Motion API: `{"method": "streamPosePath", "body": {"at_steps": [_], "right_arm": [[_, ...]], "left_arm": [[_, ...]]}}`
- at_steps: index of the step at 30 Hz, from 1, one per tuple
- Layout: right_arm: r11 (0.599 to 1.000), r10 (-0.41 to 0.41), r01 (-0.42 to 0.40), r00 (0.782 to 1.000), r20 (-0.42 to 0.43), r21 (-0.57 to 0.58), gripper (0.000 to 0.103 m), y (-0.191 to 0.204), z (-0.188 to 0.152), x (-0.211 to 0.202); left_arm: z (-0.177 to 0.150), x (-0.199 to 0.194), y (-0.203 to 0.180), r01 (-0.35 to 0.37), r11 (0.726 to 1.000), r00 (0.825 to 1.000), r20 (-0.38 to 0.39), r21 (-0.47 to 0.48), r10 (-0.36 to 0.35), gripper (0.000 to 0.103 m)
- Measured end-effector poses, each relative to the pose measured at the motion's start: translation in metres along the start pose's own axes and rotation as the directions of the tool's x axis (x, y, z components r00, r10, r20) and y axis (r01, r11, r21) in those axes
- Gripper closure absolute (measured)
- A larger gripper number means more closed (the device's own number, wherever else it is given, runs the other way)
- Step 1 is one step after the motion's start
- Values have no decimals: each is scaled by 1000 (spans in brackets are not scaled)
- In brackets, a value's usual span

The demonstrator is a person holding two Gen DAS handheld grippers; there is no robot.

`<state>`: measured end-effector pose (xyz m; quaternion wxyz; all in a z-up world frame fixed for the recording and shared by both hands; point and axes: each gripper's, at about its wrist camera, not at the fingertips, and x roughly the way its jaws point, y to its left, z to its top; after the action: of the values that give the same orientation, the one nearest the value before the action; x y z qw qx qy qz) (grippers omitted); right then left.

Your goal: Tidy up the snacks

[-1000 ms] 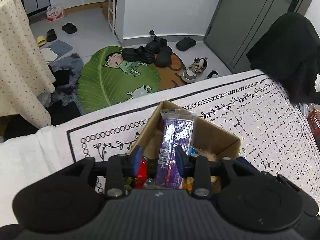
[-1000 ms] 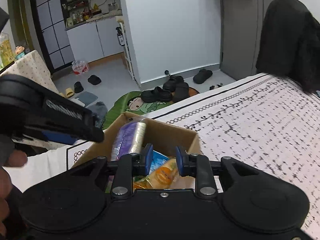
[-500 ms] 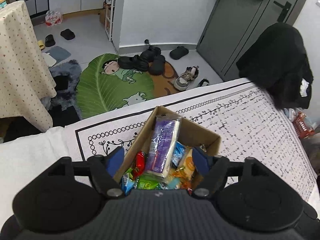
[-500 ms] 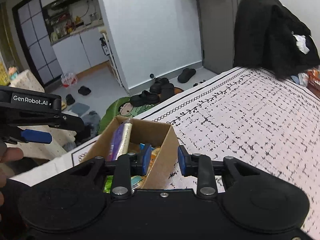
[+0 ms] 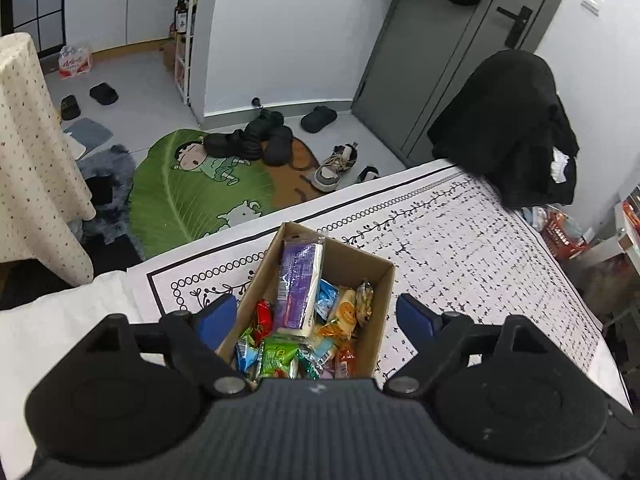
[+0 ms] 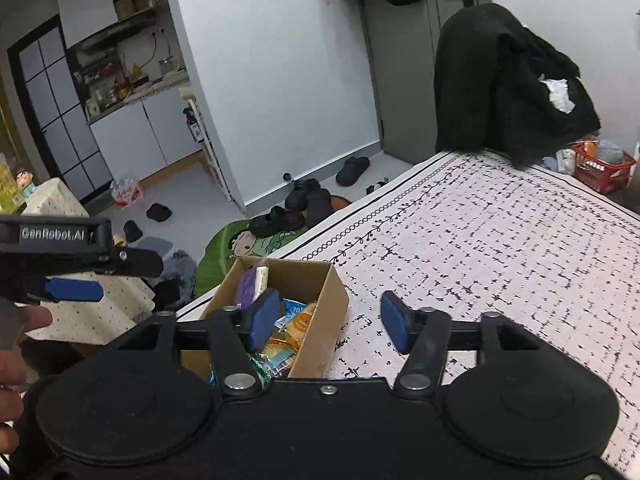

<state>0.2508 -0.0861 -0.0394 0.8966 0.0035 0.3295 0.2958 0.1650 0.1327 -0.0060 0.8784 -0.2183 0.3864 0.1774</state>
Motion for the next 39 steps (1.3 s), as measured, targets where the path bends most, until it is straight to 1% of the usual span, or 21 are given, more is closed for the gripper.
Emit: {"method": "streamPosePath", "body": {"at_steps": [4,6,10,12,19,22,34,39], "right_arm": [[1000,-6,6,1000,6,25,34,0,-3,-12],[999,-13,13,1000,10,31,27,1,-5,-19],[999,-20,19,999,27,40,19,3,-6,-34],[999,-24,22,999,35,47,13,4,-6,-41],[997,-23,18,997,69,71,0,8,-8,-67],[997,-5,-1,998,70,80,0,9,-11,-75],[997,15,-21,997,76,81,0,21,-30,-109],[997,-8,3,998,67,81,0,21,-38,-120]], "left_arm": [[-5,-11,2,5,1000,1000,4,26,-5,12],[-7,-17,4,12,999,1000,7,35,-12,12],[-10,-29,9,22,998,1000,11,54,-22,9],[-13,-34,10,26,997,1000,10,70,-27,8],[-21,-59,11,53,990,998,16,133,-55,6],[-25,-72,13,62,986,997,33,152,-68,0],[-55,-108,25,101,972,991,63,214,-117,0],[-68,-119,29,112,966,988,74,234,-133,0]]}}
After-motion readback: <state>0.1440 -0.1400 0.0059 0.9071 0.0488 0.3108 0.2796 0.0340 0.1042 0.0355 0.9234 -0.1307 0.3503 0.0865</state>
